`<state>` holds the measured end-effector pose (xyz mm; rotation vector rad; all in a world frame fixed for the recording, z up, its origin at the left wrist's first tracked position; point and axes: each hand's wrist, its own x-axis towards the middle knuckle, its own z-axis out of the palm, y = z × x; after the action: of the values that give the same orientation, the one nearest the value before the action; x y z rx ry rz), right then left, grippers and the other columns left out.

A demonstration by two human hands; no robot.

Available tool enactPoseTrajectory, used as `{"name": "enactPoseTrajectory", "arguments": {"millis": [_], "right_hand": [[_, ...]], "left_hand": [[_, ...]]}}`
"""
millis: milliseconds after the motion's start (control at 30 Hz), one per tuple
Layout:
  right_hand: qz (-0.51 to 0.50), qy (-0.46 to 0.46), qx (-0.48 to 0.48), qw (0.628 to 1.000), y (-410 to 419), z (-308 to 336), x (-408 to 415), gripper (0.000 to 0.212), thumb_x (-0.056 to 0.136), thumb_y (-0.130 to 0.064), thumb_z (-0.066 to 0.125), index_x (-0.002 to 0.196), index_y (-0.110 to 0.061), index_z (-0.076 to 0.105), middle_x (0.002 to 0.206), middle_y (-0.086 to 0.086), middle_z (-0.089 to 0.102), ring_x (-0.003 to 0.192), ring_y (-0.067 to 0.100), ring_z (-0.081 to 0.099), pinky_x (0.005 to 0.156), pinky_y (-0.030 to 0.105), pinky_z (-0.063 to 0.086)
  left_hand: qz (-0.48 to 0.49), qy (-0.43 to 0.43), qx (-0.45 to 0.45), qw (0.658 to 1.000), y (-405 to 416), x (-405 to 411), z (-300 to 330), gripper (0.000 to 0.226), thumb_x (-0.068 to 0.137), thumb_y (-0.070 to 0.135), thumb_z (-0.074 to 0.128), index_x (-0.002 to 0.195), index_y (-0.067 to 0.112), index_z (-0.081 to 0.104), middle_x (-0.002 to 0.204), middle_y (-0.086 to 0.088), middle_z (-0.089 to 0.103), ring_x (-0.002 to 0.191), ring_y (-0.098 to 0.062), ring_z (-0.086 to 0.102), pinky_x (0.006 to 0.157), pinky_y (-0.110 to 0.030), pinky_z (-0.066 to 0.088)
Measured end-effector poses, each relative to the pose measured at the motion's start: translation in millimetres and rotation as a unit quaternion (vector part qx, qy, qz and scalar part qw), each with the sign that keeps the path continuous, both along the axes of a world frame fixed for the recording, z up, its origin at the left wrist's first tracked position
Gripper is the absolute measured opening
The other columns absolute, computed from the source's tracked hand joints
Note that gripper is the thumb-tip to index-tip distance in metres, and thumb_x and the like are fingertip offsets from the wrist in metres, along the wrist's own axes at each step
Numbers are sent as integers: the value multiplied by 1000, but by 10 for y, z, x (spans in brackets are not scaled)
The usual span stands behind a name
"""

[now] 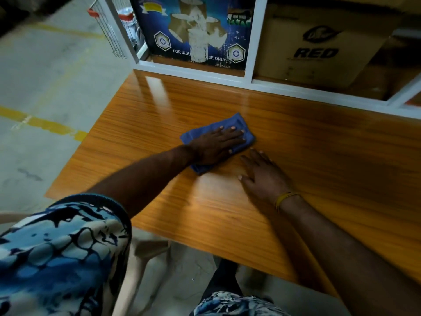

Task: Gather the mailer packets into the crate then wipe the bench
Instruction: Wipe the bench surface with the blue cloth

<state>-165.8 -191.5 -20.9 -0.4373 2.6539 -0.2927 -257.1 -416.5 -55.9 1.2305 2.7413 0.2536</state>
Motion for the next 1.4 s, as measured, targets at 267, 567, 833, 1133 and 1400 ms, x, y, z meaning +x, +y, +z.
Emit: {"name": "enactPoseTrajectory", "arguments": {"millis": [267, 567, 833, 1133, 1400], "right_hand": [[3, 23, -17, 1000, 349, 54, 751, 69, 99, -51, 43, 157, -30, 12, 166, 2, -3, 152, 24, -1, 121, 40, 8], [-4, 39, -62, 997, 706, 47, 1407, 66, 100, -50, 42, 157, -31, 15, 166, -1, -1, 153, 22, 1, 121, 36, 4], [-44, 65, -47, 996, 1007, 1, 1479, 63, 99, -53, 39, 156, -35, 18, 166, -1, 4, 152, 22, 5, 121, 41, 8], [-73, 56, -24, 995, 1165, -57, 1014, 63, 99, -56, 37, 155, -37, 16, 166, -3, 0, 153, 24, 2, 121, 43, 6], [-82, 44, -14, 996, 1241, -87, 408, 63, 99, -57, 33, 155, -41, 9, 166, -6, -4, 152, 22, -2, 122, 44, 3]], "left_hand": [[19, -9, 5, 1000, 8, 1188, -30, 58, 104, 45, 22, 157, 20, 22, 165, -4, 14, 153, -22, 1, 124, -42, -1], [233, -6, 19, 972, 714, 2329, -21, 62, 100, 47, 12, 158, 23, 17, 166, -1, 9, 153, -21, 1, 124, -44, 2], [545, 10, 55, 837, 1633, 2418, -60, 56, 104, 35, 22, 158, 17, 18, 166, -7, 10, 153, -28, 4, 122, -48, 3], [633, 23, 79, 769, 1934, 1554, -55, 56, 104, 34, 31, 155, 11, 26, 163, -13, 20, 151, -32, 14, 120, -53, 11], [651, 26, 81, 754, 1944, 516, -125, 55, 105, 33, 28, 156, 10, 24, 163, -14, 17, 151, -34, 12, 120, -54, 7]]}}
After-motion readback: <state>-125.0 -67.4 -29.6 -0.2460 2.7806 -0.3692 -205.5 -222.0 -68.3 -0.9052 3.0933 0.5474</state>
